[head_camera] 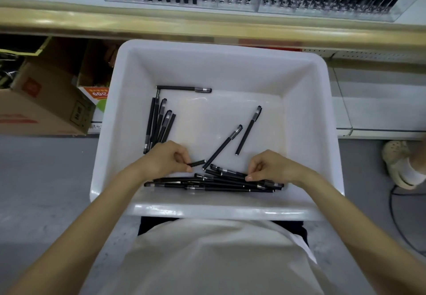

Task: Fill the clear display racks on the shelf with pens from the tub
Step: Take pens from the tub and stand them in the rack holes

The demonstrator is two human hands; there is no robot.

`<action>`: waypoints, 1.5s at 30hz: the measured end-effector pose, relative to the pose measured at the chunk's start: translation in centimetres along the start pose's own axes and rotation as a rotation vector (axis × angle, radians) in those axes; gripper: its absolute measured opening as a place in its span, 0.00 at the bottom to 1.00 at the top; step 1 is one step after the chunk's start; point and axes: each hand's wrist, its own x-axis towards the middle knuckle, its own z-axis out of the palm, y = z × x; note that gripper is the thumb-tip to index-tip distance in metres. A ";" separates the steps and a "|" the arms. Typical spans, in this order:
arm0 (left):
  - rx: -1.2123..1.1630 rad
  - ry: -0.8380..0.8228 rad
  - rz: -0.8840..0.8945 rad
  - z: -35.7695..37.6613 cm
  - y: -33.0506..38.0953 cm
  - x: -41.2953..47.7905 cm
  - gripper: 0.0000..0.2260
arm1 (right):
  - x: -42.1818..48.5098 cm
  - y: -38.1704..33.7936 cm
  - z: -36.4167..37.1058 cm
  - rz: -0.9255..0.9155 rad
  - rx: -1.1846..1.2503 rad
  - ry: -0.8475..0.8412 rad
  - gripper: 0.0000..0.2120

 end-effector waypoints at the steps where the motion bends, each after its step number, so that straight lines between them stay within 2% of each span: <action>1: -0.021 0.033 0.007 -0.2 0.1 0.0 0.05 | 0.0 -0.1 -0.1 -0.004 0.001 -0.001 0.07; 5: -0.123 0.164 0.035 -1.3 1.5 -0.4 0.03 | -0.1 -0.4 -0.3 0.003 -0.009 -0.027 0.06; 10: -0.615 0.226 0.016 -3.1 4.3 -1.7 0.03 | -0.2 -0.4 -0.1 -0.025 -0.040 -0.037 0.06; 14: -0.850 0.299 0.011 -3.8 4.4 -1.9 0.02 | -0.3 -0.6 -0.1 -0.066 -0.003 -0.038 0.05; 20: -0.938 0.353 0.018 -3.8 4.4 -1.6 0.05 | -0.6 -1.6 -0.3 -0.155 0.069 0.023 0.06; 25: -0.996 0.373 0.030 -4.0 4.6 -1.4 0.05 | -1.5 -3.2 -0.8 -0.258 0.226 0.102 0.06; 31: -1.052 0.399 0.059 -5.8 5.7 -1.1 0.11 | -1.5 -4.4 -3.2 -0.239 0.231 0.220 0.02; 36: -1.023 0.506 0.061 -7.9 6.6 -0.3 0.08 | -1.9 -6.6 -6.4 -0.250 0.347 0.254 0.09; 40: -1.245 0.557 0.044 -9.6 7.2 0.4 0.04 | -2.0 -8.4 -9.1 -0.294 0.441 0.275 0.10; 45: -1.489 0.522 0.053 -10.3 7.8 0.8 0.04 | -1.5 -10.8 -11.6 -0.319 0.569 0.457 0.05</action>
